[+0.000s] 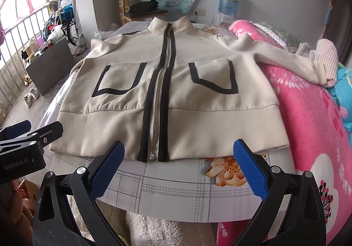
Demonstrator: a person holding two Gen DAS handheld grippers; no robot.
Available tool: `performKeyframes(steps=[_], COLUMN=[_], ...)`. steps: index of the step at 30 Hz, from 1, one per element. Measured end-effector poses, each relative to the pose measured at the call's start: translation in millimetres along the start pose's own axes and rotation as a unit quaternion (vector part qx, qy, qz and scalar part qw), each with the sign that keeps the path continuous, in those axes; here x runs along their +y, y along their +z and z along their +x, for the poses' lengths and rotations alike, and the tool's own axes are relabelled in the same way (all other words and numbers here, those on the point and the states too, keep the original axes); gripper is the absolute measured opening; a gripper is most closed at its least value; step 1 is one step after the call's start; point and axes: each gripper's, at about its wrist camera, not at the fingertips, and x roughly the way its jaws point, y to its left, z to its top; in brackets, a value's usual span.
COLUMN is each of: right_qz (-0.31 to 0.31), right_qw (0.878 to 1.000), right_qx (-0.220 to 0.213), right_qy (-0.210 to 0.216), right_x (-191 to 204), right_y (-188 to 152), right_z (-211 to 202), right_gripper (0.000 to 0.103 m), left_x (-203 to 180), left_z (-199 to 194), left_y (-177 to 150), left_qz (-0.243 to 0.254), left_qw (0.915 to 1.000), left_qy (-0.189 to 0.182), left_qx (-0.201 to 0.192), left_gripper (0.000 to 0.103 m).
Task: Fold large clothes
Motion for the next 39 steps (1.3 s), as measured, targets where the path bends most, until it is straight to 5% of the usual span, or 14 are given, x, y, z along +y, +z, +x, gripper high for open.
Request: performKeyframes(steps=[39], right_qz=[-0.002], right_qw=[1.000], right_qx=[0.001], right_qy=[0.001], right_x=[2.7], right_y=[3.8], right_z=[-0.2], right_gripper=[0.095], left_x=[7.6], left_z=[5.5], left_y=[4.8], left_qz=[-0.002], left_qw=[0.9999], left_qy=[0.012], left_qx=[-0.002], left_gripper=[0.097])
